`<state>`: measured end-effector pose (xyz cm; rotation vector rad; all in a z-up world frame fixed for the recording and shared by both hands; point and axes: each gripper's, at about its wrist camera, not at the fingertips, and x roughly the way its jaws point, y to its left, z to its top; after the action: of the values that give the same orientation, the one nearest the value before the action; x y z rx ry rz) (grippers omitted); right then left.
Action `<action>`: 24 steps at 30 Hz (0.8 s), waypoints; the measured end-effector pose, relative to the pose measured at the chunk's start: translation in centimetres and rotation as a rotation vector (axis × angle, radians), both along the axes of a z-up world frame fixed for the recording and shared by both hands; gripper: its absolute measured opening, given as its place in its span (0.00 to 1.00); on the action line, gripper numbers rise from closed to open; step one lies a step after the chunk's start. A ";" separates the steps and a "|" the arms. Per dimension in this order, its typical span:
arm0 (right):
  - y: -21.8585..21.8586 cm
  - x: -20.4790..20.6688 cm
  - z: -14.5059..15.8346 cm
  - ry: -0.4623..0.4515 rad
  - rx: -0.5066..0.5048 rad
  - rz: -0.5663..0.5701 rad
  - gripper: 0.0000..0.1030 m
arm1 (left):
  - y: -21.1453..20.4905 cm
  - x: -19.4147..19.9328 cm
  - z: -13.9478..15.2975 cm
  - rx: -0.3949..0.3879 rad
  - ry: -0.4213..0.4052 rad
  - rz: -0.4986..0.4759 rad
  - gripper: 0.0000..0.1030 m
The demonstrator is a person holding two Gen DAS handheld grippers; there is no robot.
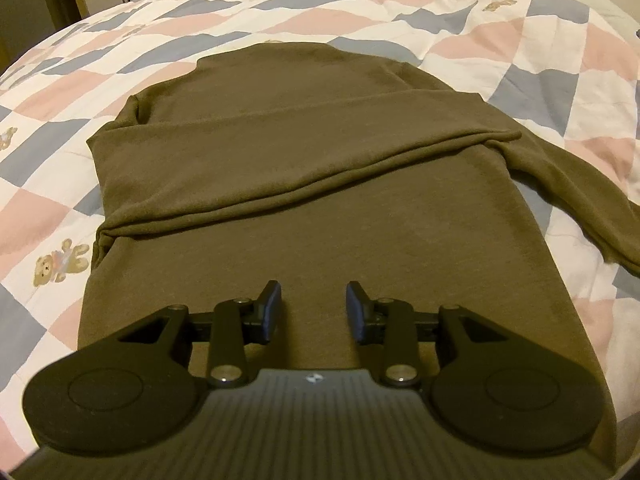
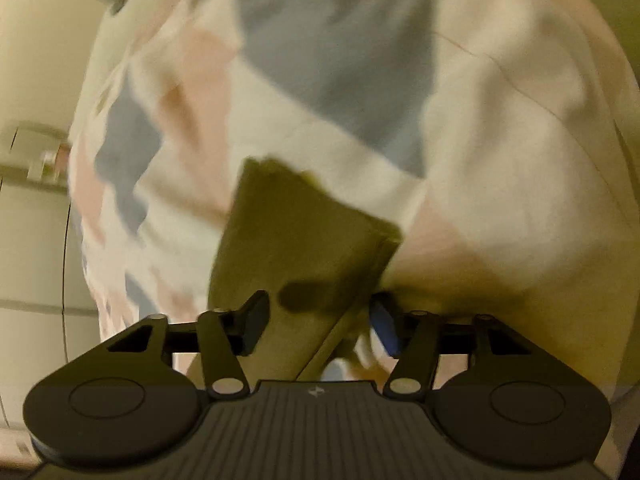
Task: Fold clothes
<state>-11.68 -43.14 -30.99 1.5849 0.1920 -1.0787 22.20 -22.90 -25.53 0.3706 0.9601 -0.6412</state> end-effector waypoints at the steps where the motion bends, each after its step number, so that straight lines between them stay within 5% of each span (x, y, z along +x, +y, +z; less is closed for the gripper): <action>1: 0.0 0.6 -0.1 0.008 -0.001 0.007 0.26 | 0.2 0.3 0.2 -0.007 0.000 0.002 0.30; 3: 0.0 2.1 0.7 0.048 -0.023 0.053 0.11 | 1.0 1.0 0.6 -0.024 0.002 0.015 0.30; 7: -0.5 7.0 5.0 0.243 -0.138 0.170 0.09 | 3.4 2.9 1.4 -0.064 0.022 0.067 0.30; 11: 0.2 16.9 11.1 0.336 -0.402 0.385 0.09 | 6.8 4.7 2.0 -0.094 0.034 0.131 0.30; 18: 10.7 36.7 17.4 0.101 -0.790 0.867 0.09 | 15.0 8.0 2.1 -0.123 0.056 0.264 0.29; 23: 22.6 43.6 14.4 0.014 -0.801 1.233 0.10 | 19.7 10.3 1.3 -0.180 0.121 0.341 0.27; 24: 24.3 44.2 12.8 0.029 -0.762 1.293 0.17 | 20.2 10.7 1.1 -0.193 0.138 0.346 0.27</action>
<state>32.55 -18.89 -18.23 0.4974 0.6268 -0.0780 32.87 -2.70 -24.47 -0.0141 1.0535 -0.4409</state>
